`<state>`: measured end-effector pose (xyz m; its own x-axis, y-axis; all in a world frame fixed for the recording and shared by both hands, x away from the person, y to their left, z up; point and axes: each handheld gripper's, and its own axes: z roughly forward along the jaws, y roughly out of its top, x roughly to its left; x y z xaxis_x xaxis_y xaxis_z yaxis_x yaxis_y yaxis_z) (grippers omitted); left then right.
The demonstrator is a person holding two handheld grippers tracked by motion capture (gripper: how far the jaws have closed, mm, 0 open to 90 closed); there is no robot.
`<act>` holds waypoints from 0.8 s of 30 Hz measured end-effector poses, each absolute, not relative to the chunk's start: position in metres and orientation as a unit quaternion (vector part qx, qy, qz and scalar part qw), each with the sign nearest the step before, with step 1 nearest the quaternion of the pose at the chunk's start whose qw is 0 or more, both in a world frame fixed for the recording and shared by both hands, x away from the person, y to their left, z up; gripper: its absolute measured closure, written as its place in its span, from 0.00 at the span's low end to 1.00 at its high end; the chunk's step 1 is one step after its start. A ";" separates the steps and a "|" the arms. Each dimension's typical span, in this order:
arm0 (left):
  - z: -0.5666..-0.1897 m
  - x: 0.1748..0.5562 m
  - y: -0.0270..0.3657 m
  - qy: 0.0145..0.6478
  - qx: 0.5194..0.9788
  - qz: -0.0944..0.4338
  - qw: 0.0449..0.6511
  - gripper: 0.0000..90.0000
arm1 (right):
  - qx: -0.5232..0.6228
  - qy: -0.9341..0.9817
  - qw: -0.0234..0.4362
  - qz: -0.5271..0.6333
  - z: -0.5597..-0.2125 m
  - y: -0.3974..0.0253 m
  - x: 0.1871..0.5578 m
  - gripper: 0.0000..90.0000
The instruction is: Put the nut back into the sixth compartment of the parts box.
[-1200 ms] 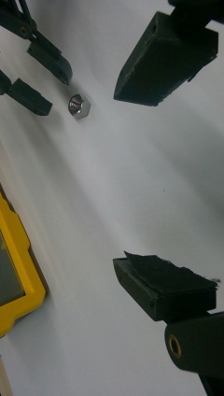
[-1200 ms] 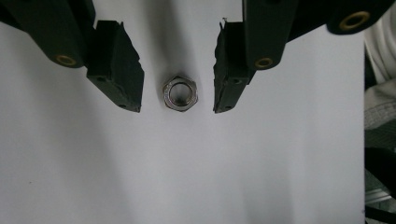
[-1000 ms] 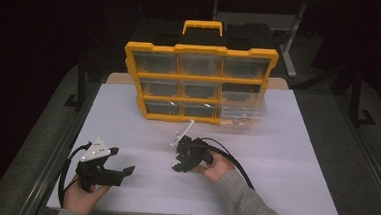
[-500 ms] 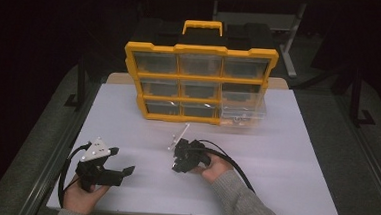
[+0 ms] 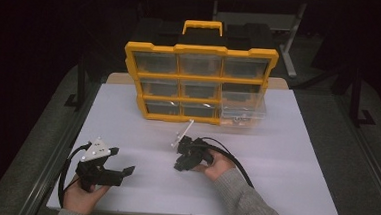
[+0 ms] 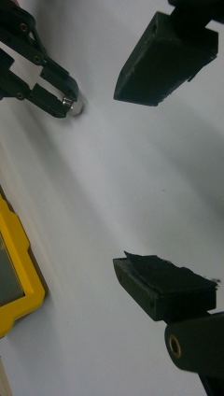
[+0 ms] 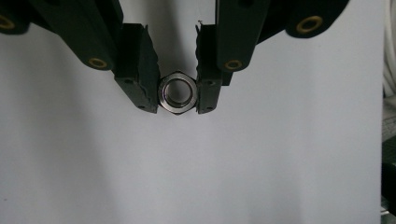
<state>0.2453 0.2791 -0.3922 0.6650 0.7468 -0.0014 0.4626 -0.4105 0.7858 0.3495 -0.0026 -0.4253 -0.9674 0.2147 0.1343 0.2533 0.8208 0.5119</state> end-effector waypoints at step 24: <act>-0.392 0.246 0.279 0.363 0.826 0.180 0.393 0.18 | -0.150 -0.937 0.032 -0.313 -0.359 -0.044 0.354 0.77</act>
